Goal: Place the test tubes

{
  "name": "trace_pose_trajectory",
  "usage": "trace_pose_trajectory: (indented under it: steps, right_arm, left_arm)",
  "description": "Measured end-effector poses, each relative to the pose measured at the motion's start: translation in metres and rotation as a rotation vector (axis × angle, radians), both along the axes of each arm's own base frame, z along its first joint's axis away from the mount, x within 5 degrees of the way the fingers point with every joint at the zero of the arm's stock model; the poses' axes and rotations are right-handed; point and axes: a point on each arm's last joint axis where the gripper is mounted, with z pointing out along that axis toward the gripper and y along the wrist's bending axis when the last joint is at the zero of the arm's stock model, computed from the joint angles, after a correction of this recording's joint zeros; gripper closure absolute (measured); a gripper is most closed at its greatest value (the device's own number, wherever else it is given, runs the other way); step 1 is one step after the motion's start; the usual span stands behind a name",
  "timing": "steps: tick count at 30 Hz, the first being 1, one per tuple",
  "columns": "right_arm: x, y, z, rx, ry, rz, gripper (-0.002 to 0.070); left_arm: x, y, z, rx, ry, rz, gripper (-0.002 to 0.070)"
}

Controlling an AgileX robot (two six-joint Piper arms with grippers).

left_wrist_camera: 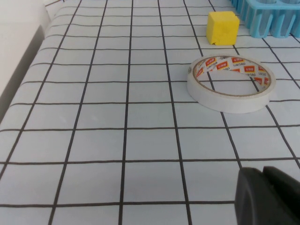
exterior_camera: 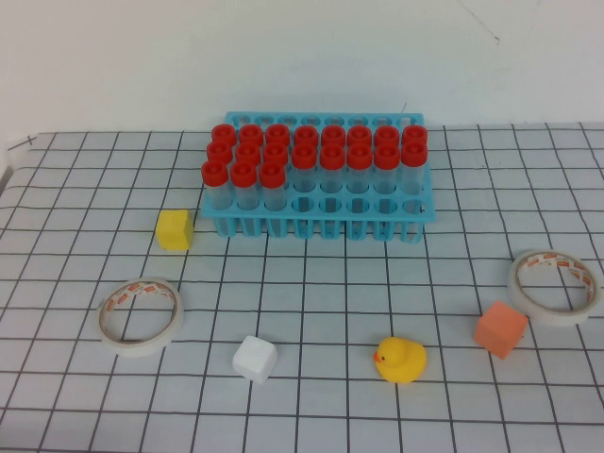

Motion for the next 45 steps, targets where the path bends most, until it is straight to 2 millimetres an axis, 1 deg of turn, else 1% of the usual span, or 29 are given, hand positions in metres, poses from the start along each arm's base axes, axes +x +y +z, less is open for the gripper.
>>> trace_pose_trajectory:
  steps: [8, 10, 12, 15, 18, 21, 25, 28, 32, 35, 39, 45]
  right_arm:
    - [0.0, 0.0, 0.0, 0.0, 0.0, 0.0, 0.0678]
    - [-0.001, -0.002, 0.001, 0.008, -0.007, -0.011, 0.0678]
    - [-0.002, -0.008, 0.003, 0.029, -0.025, -0.061, 0.0678]
    - [0.005, -0.013, 0.005, 0.091, -0.118, -0.173, 0.0678]
    - [0.011, -0.016, 0.008, 0.167, -0.26, -0.256, 0.0678]
    - [0.016, -0.021, 0.005, 0.228, -0.415, -0.338, 0.0678]
    - [0.014, -0.03, -0.007, 0.291, -0.592, -0.442, 0.0678]
    - [0.005, -0.036, -0.016, 0.298, -0.684, -0.5, 0.0678]
    - [-0.01, -0.041, -0.032, 0.288, -0.76, -0.575, 0.0678]
    - [-0.018, -0.042, -0.045, 0.285, -0.793, -0.602, 0.0678]
    - [-0.02, -0.042, -0.057, 0.287, -0.802, -0.604, 0.0678]
    - [-0.021, -0.041, -0.058, 0.321, -0.802, -0.603, 0.0678]
  left_arm:
    - [0.0, 0.0, 0.0, 0.0, 0.0, 0.0, 0.0676]
    - [0.0, 0.0, 0.0, -0.002, 0.0, 0.001, 0.0676]
    - [0.0, 0.0, 0.0, -0.002, 0.0, 0.001, 0.0677]
    - [0.0, 0.0, 0.0, -0.002, 0.0, 0.001, 0.0676]
    - [0.0, 0.0, 0.0, -0.002, 0.0, 0.001, 0.0676]
    - [0.0, 0.0, 0.0, -0.002, 0.0, 0.001, 0.0676]
    - [0.0, 0.0, 0.0, -0.002, 0.0, 0.001, 0.0676]
    - [0.0, 0.0, 0.0, -0.002, 0.0, 0.001, 0.0676]
    - [0.0, 0.0, 0.0, -0.002, 0.0, 0.001, 0.0676]
    - [0.0, 0.0, 0.0, -0.002, 0.0, 0.001, 0.0676]
    - [0.0, 0.0, 0.0, -0.002, 0.0, 0.001, 0.0676]
    - [0.0, 0.0, 0.0, 0.0, 0.0, 0.0, 0.0676]
